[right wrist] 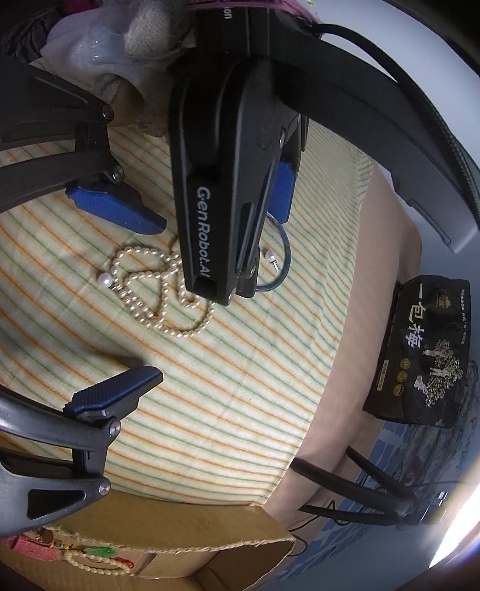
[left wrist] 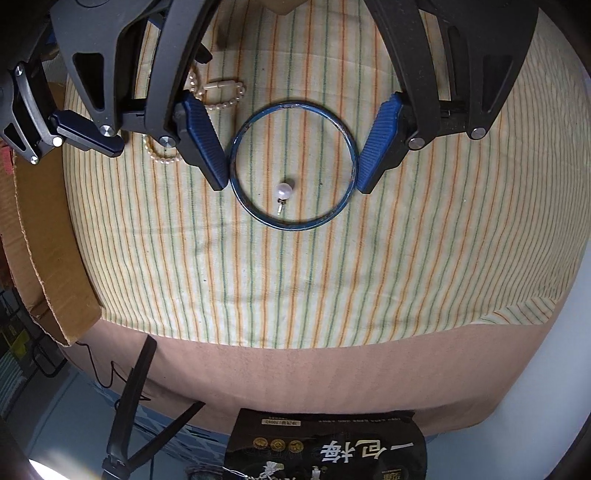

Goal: Organize jewelry
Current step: 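Close the left tool on the blue bangle while the right tool grasps the pearl necklace, then carry the bangle and pearl necklace over the box and release both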

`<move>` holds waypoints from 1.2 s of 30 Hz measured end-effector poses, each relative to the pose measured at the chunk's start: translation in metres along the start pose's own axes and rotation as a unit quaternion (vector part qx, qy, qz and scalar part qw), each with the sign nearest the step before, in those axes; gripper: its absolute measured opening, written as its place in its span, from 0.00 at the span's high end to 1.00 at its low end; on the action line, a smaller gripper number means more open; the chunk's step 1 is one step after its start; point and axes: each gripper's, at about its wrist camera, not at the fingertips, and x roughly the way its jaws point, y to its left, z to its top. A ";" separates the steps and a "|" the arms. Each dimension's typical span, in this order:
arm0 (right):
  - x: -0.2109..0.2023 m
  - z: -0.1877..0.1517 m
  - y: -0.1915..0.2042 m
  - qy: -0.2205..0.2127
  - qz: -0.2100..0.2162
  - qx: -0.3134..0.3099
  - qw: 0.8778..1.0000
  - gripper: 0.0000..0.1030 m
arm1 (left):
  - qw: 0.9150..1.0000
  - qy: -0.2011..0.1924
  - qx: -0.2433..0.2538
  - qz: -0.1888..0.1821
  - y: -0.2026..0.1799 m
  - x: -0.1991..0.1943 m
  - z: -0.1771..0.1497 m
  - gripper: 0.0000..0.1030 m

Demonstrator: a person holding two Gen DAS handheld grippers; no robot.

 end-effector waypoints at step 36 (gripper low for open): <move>-0.045 0.013 -0.009 -0.064 0.020 0.026 0.997 0.95 | 0.998 -0.058 -0.027 -0.030 0.031 -0.064 -0.008 0.30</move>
